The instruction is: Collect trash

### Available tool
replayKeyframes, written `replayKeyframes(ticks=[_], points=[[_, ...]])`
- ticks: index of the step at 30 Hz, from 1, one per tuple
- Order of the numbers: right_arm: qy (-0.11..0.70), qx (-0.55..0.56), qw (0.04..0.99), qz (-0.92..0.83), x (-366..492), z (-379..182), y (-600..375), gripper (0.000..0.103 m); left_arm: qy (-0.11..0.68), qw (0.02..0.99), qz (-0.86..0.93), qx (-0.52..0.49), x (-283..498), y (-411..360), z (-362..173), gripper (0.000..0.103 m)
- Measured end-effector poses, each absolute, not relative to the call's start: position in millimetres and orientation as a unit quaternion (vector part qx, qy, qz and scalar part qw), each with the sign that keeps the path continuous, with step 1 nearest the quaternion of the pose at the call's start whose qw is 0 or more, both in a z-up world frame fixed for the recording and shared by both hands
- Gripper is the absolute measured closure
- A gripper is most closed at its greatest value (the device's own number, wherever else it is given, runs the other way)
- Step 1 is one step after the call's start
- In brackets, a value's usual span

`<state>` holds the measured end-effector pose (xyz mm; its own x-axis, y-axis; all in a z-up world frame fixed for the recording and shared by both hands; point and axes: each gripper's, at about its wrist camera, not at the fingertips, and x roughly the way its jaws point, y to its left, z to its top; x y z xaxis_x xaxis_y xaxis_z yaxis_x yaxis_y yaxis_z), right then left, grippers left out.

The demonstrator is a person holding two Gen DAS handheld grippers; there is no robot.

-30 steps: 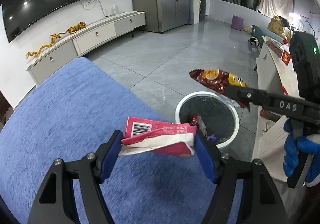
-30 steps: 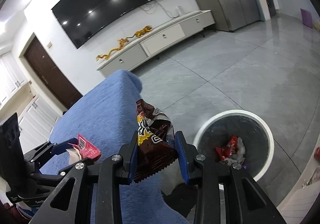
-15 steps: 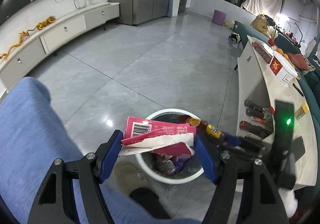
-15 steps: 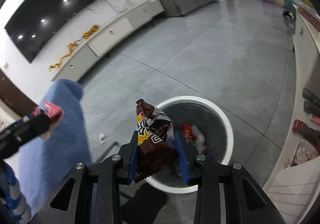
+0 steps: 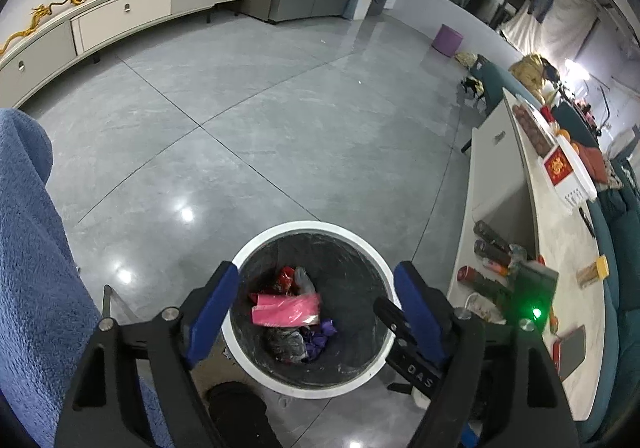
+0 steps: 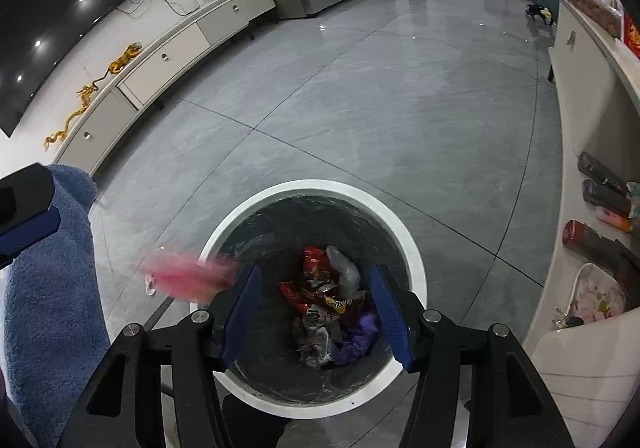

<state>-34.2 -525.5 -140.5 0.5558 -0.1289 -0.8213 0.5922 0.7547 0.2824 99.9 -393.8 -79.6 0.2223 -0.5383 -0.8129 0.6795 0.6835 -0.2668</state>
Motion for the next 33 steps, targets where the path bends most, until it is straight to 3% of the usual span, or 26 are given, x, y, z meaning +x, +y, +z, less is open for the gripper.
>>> replayKeyframes(ticks=[6,11,21,28,33], points=[[0.403,0.270,0.846,-0.223,-41,-119,-514,0.046,0.480,0.790,-0.379,0.045,97,-380,-71,0.022],[0.379,0.249,0.861,-0.230,-43,-89,-496,0.043,0.428,0.833,-0.348,0.041,78,-353,-41,0.022],[0.321,0.179,0.903,-0.221,-58,-18,-428,0.028,0.326,0.905,-0.271,0.044,34,-270,13,0.022],[0.293,0.123,0.925,-0.207,-65,15,-377,0.011,0.290,0.935,-0.205,0.019,12,-190,35,0.021],[0.273,0.095,0.937,-0.196,-68,33,-341,0.007,0.263,0.950,-0.167,0.016,-4,-145,50,0.021]])
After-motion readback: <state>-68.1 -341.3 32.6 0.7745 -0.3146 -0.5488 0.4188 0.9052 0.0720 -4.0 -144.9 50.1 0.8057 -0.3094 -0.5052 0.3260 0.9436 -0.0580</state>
